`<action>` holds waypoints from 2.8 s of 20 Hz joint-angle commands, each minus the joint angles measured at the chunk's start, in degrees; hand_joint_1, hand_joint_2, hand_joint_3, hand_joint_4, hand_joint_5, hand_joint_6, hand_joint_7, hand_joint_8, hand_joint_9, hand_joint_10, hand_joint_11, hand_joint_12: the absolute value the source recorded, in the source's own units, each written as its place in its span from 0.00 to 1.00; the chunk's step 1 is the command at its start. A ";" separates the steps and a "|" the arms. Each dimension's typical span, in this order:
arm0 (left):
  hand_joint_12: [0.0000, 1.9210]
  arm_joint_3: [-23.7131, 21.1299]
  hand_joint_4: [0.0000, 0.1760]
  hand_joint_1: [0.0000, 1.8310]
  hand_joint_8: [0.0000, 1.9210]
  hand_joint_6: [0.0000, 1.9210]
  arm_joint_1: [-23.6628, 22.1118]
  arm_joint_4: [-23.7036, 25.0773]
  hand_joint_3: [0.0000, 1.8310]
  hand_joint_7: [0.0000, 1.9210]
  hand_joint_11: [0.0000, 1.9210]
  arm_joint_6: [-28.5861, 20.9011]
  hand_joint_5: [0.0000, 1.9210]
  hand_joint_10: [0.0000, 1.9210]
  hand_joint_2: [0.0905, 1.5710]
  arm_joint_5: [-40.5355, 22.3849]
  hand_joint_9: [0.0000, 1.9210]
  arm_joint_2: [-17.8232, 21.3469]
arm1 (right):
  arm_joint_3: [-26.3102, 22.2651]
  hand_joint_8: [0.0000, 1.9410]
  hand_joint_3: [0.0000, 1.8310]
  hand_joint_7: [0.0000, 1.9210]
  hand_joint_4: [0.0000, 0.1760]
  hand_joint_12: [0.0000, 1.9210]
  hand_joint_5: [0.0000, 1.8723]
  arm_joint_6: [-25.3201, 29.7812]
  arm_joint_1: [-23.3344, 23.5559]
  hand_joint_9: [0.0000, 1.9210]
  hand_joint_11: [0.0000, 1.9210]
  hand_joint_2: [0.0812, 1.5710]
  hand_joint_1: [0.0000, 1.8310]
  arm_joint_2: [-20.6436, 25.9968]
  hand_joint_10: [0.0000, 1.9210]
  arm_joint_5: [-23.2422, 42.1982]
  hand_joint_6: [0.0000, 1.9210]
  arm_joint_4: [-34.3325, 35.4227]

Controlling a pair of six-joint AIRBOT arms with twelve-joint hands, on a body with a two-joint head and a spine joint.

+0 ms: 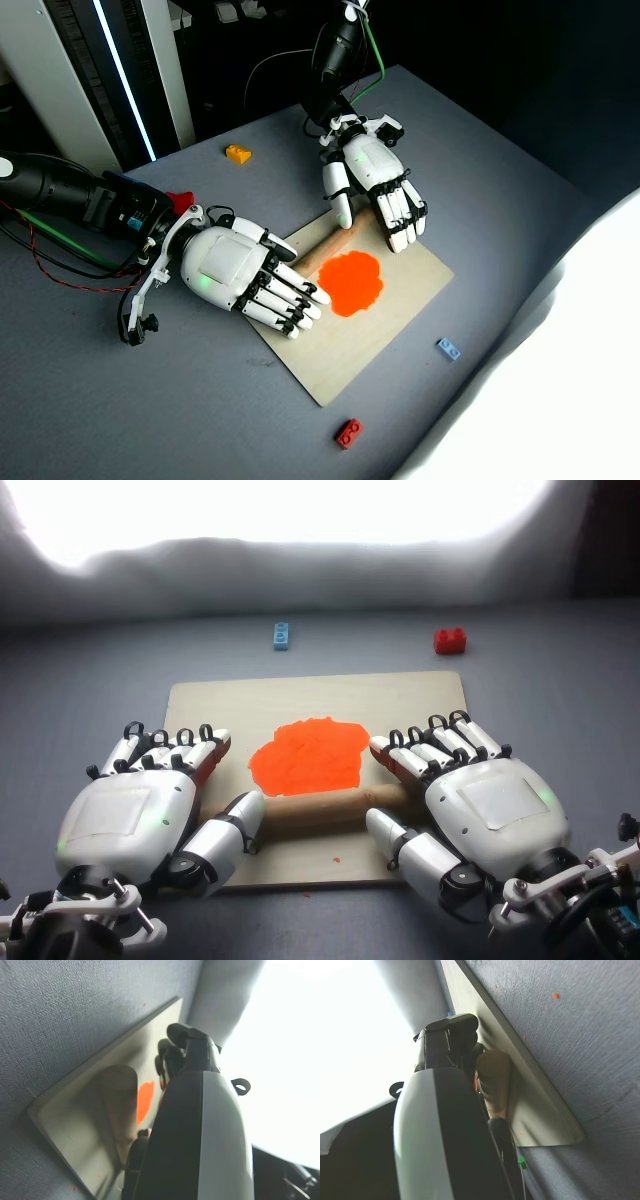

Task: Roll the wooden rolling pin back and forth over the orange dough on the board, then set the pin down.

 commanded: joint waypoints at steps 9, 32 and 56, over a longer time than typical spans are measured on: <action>0.36 0.24 0.00 0.00 0.00 0.00 -1.60 3.18 0.00 0.21 0.00 -0.43 0.17 0.00 0.93 -4.89 0.18 1.17 | -0.19 0.00 0.00 0.22 0.00 0.57 0.18 -0.08 0.01 0.07 0.00 0.91 0.00 0.33 0.34 5.95 0.02 -3.68; 0.38 -11.32 0.00 0.00 0.00 0.00 -19.34 8.34 0.00 0.21 0.00 13.46 0.17 0.00 0.92 24.71 0.19 19.85 | -1.40 0.00 0.00 0.22 0.00 0.51 0.18 5.55 7.07 0.06 0.00 0.90 0.00 7.48 0.34 2.25 0.03 -3.67; 0.67 -18.51 0.00 0.00 0.14 0.10 -38.61 28.21 0.00 0.34 0.02 3.86 0.30 0.23 0.88 55.59 0.28 29.19 | -1.93 0.38 0.00 0.27 0.00 0.92 0.18 32.01 18.99 0.14 0.00 0.87 0.00 25.27 0.71 -17.60 0.52 -16.51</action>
